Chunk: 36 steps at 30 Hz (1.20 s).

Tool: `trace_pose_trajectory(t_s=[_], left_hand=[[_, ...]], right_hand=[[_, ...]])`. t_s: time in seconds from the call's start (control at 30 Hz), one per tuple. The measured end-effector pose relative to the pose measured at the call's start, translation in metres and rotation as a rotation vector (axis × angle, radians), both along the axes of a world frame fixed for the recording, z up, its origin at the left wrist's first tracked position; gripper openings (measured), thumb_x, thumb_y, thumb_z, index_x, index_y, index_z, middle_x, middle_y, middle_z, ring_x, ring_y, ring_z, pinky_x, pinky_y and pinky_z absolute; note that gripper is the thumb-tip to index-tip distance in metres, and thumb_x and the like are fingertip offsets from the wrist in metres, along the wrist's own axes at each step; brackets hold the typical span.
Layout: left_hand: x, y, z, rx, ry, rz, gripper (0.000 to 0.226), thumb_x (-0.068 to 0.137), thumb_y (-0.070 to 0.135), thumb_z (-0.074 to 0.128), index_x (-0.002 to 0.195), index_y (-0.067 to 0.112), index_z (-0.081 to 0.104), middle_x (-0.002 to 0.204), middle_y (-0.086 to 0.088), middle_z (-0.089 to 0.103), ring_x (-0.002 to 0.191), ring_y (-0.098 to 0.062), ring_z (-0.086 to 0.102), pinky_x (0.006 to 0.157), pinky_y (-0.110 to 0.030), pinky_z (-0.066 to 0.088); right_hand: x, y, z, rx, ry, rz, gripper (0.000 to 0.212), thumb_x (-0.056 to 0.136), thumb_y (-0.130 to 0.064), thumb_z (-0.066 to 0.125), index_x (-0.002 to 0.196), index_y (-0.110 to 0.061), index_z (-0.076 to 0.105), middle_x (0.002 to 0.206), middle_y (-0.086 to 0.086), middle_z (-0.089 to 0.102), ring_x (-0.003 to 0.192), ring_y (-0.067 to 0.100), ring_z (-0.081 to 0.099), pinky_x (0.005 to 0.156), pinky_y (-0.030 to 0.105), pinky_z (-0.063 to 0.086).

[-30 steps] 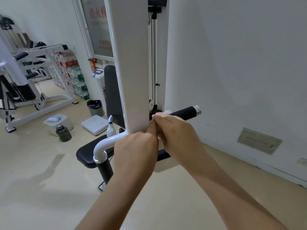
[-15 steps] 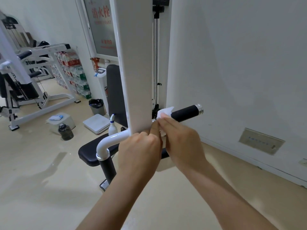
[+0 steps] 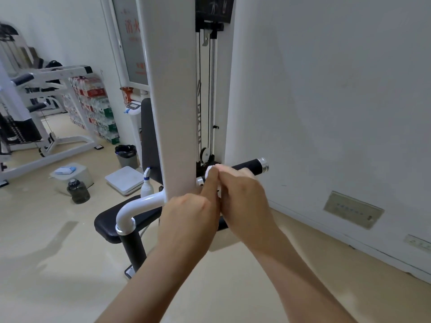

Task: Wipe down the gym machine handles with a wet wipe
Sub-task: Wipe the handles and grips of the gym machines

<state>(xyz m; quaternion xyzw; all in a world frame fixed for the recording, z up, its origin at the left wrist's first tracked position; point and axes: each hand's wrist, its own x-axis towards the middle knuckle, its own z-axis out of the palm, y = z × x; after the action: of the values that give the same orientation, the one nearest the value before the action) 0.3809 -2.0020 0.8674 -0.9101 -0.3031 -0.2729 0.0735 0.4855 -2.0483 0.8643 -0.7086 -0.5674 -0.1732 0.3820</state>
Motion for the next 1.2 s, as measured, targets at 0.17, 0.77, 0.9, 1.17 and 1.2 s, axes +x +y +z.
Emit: trace_pose_trajectory(t_s=[0.17, 0.77, 0.9, 1.17, 1.2], left_hand=[[0.010, -0.005, 0.008, 0.035, 0.095, 0.062, 0.044, 0.074, 0.017, 0.074, 0.113, 0.005, 0.056, 0.051, -0.005, 0.050, 0.033, -0.023, 0.048, 0.035, -0.023, 0.022], [0.030, -0.021, 0.021, 0.254, 0.212, 0.247, 0.023, 0.076, 0.028, 0.073, 0.066, 0.015, 0.058, 0.050, 0.002, 0.052, 0.040, -0.016, 0.048, 0.043, -0.020, 0.016], [0.022, -0.012, 0.004, 0.390, 0.284, 0.194, 0.025, 0.082, 0.010, 0.055, 0.102, 0.003, 0.068, 0.077, -0.005, 0.070, 0.059, -0.022, 0.062, 0.047, -0.027, 0.039], [0.044, -0.007, 0.031, 0.385, 0.466, 0.148, 0.025, 0.093, 0.010, 0.034, 0.098, 0.010, 0.058, 0.077, -0.002, 0.063, 0.071, -0.019, 0.050, 0.060, -0.029, 0.035], [0.049, -0.003, 0.035, 0.307, 0.461, 0.145, 0.021, 0.096, 0.014, 0.035, 0.102, 0.010, 0.054, 0.080, -0.002, 0.060, 0.072, -0.019, 0.049, 0.060, -0.029, 0.036]], right_hand=[[0.012, -0.038, -0.008, 0.129, 0.436, 0.119, 0.034, 0.093, -0.006, 0.051, 0.117, -0.023, 0.066, 0.098, -0.012, 0.069, 0.086, 0.004, 0.063, 0.077, 0.016, 0.049], [0.047, -0.033, -0.010, 0.176, 0.660, -0.149, 0.050, 0.087, -0.027, 0.068, 0.133, -0.017, 0.053, 0.123, 0.000, 0.063, 0.103, 0.006, 0.056, 0.086, 0.012, 0.037], [0.053, -0.037, -0.008, 0.141, 0.646, -0.134, 0.047, 0.087, -0.028, 0.066, 0.132, -0.018, 0.055, 0.115, 0.001, 0.067, 0.098, 0.009, 0.059, 0.086, 0.019, 0.041], [0.062, -0.036, -0.004, 0.079, 0.606, -0.117, 0.043, 0.090, -0.026, 0.063, 0.132, -0.022, 0.056, 0.099, 0.005, 0.069, 0.096, 0.021, 0.062, 0.082, 0.020, 0.040], [0.063, -0.036, -0.004, 0.075, 0.583, -0.111, 0.042, 0.091, -0.025, 0.062, 0.132, -0.022, 0.056, 0.095, 0.005, 0.069, 0.094, 0.021, 0.062, 0.080, 0.020, 0.040]])
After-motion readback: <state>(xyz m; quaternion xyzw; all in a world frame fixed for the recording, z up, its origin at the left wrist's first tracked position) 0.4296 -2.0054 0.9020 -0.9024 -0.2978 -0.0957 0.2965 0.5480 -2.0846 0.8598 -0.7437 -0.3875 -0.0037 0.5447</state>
